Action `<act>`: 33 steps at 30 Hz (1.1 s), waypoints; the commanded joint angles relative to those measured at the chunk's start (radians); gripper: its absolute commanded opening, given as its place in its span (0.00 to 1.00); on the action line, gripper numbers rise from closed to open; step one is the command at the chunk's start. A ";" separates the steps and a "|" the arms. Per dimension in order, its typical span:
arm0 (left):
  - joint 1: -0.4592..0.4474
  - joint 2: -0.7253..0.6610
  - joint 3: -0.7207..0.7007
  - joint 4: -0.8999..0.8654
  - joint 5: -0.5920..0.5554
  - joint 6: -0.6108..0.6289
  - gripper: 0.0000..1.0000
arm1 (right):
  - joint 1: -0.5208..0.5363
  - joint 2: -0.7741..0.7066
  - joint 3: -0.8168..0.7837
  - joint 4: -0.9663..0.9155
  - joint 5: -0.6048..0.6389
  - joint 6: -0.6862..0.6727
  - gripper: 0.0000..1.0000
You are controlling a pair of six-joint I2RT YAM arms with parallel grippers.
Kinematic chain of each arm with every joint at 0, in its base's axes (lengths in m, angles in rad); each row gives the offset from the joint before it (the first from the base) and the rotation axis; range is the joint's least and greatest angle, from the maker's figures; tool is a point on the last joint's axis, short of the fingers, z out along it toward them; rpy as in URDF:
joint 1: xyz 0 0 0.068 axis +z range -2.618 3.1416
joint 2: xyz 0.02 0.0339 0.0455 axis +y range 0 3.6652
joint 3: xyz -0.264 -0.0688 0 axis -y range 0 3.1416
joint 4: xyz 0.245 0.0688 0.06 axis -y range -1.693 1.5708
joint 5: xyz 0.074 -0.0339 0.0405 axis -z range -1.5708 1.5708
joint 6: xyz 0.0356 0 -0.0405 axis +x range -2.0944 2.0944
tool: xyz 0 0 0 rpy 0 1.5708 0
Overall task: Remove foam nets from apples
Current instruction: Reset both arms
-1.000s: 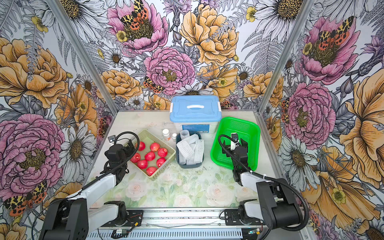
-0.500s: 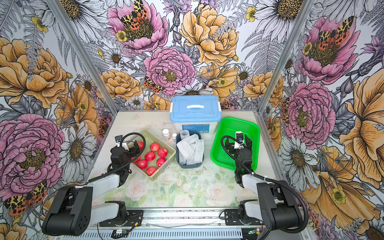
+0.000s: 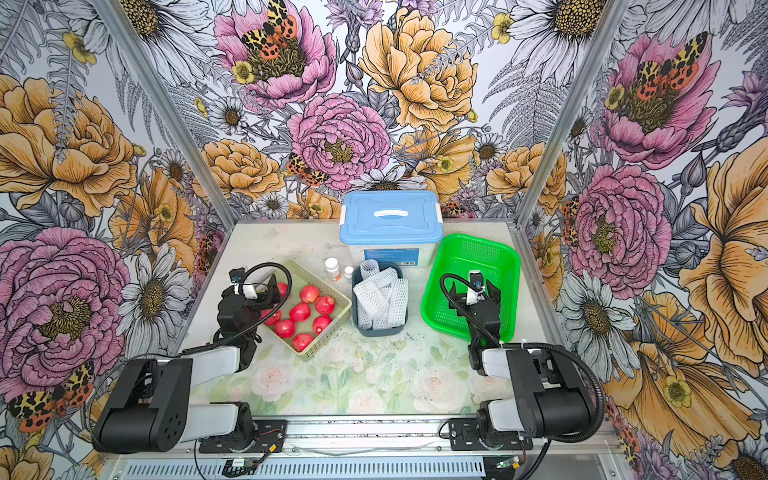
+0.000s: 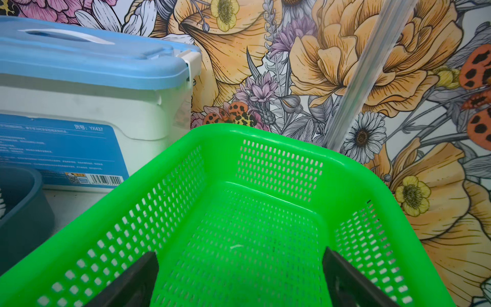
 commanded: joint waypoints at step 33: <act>-0.018 0.172 0.108 0.009 0.088 0.051 0.99 | -0.022 0.134 0.131 -0.050 0.224 0.112 1.00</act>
